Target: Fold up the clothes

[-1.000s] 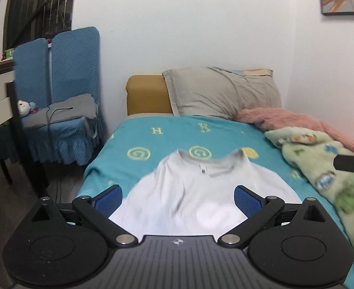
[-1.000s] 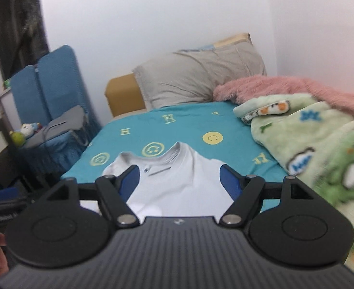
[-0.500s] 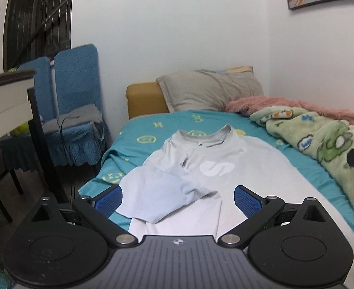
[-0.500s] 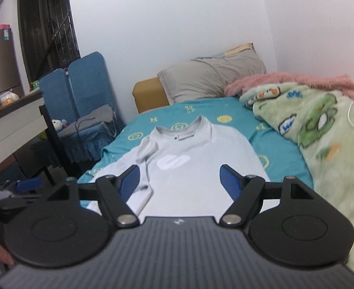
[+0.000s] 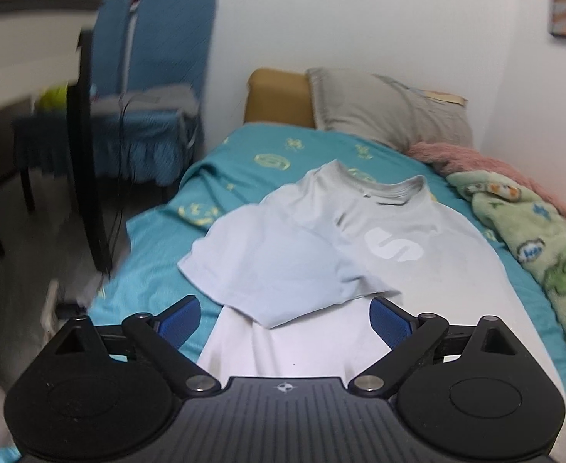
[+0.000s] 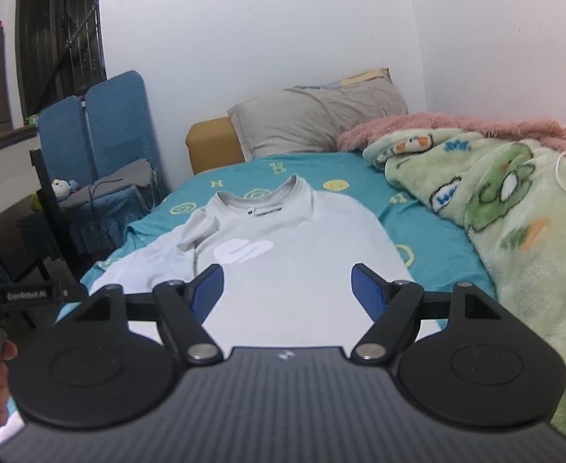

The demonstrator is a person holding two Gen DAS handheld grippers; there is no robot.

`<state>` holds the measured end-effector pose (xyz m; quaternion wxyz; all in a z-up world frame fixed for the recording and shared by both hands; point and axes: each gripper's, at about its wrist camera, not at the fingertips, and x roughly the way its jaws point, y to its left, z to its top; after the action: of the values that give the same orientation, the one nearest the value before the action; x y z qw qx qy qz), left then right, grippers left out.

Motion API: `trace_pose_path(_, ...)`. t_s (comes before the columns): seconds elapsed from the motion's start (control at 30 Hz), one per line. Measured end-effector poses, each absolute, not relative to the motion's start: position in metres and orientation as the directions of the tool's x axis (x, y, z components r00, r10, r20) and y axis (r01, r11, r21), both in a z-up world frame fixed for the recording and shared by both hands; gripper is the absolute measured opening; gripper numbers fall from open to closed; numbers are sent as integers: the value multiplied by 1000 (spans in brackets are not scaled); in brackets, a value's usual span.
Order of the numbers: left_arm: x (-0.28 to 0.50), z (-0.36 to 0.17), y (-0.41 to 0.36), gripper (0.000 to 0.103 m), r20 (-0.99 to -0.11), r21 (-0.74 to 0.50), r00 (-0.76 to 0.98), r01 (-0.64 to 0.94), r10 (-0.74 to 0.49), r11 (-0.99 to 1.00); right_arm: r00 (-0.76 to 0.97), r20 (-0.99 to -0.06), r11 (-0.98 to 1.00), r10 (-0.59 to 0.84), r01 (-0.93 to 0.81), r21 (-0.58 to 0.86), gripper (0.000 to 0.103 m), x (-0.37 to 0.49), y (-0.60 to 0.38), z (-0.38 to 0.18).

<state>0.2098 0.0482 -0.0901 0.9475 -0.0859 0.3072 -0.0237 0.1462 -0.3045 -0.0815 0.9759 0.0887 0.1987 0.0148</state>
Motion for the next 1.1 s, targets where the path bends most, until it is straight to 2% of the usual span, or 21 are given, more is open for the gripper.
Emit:
trace_pose_path(0.07, 223, -96, 62, 91, -592, -233, 799, -43, -107, 972, 914, -401, 982, 66, 11, 186, 75, 151, -305, -87)
trace_pose_path(0.23, 273, -118, 96, 90, -613, -333, 781, -114, -123, 936, 899, -431, 972, 73, 32, 233, 75, 160, -309, -93)
trace_pose_path(0.43, 332, -154, 131, 75, -652, -450, 749, -258, -117, 855, 897, -437, 965, 70, 51, 259, 75, 166, -313, -99)
trace_pose_path(0.5, 344, -160, 134, 71, -659, -429, 747, -274, -91, 861, 896, -440, 963, 62, 61, 261, 75, 170, -317, -102)
trace_pose_path(0.6, 355, -160, 131, 57, -660, -380, 748, -252, -70, 890, 890, -453, 958, 58, 78, 276, 75, 177, -323, -109)
trace_pose_path(0.63, 359, -160, 130, 39, -660, -363, 749, -244, -63, 899, 886, -460, 956, 61, 81, 282, 75, 180, -324, -111)
trace_pose_path(0.67, 362, -160, 129, 15, -660, -346, 749, -237, -56, 908, 882, -468, 954, 63, 84, 287, 75, 183, -324, -114)
trace_pose_path(0.7, 367, -154, 124, 8, -663, -304, 747, -212, -46, 929, 878, -475, 952, 66, 87, 292, 75, 186, -325, -117)
trace_pose_path(0.8, 380, -136, 108, 4, -670, -170, 743, -132, -16, 977, 879, -471, 959, 72, 68, 275, 75, 191, -321, -118)
trace_pose_path(0.9, 408, -99, 107, 4, -633, -49, 773, -103, 49, 993, 880, -468, 965, 77, 52, 257, 75, 191, -316, -118)
trace_pose_path(1.03, 461, -46, 108, 3, -531, 163, 816, -165, 227, 973, 873, -483, 970, 70, 54, 238, 75, 196, -314, -123)
trace_pose_path(1.1, 487, -31, 108, 3, -484, 227, 818, -225, 311, 947, 872, -487, 975, 57, 55, 214, 75, 200, -314, -126)
